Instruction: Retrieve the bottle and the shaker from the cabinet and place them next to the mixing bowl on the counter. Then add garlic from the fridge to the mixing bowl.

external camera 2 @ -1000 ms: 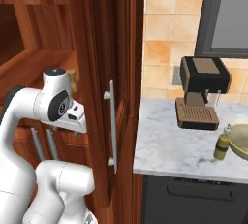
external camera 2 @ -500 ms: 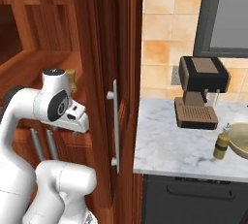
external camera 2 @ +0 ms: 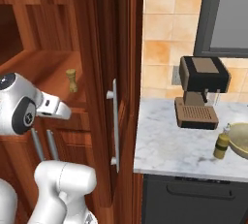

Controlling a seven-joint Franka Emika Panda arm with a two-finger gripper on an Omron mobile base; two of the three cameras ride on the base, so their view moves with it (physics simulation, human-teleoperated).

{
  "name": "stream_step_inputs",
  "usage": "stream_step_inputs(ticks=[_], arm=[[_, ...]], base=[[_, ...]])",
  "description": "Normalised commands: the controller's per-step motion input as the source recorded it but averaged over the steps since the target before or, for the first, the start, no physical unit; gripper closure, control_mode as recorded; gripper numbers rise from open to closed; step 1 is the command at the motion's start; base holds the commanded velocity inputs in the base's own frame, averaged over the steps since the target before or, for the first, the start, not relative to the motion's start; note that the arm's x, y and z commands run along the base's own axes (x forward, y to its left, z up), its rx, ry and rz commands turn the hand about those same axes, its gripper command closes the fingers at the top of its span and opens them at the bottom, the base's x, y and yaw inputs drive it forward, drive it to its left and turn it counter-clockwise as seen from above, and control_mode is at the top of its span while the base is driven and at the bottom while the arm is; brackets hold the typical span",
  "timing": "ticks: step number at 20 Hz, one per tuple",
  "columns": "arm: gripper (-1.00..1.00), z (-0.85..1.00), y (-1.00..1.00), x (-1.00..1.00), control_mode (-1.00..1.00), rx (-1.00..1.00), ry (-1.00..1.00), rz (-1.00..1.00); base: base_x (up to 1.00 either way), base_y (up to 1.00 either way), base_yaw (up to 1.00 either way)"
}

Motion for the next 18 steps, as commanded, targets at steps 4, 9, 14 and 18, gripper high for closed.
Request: stream_step_inputs(ticks=[4, 9, 14, 18], arm=[[-1.0, 0.72, 0.0, 0.0, -1.0, -0.05, -0.7, -0.1], [-1.0, 0.41, -0.08, 0.27, -1.0, 0.03, -0.53, -0.38], [-1.0, 0.0, -0.26, 0.24, -1.0, 0.02, -0.05, -0.02], [-1.0, 0.21, -0.33, 0.33, -1.0, 0.0, -0.01, 0.04]], base=[[0.0, 0.0, 0.0], [0.0, 0.0, 0.0], [0.0, 0.0, 0.0], [0.0, 0.0, 0.0]])
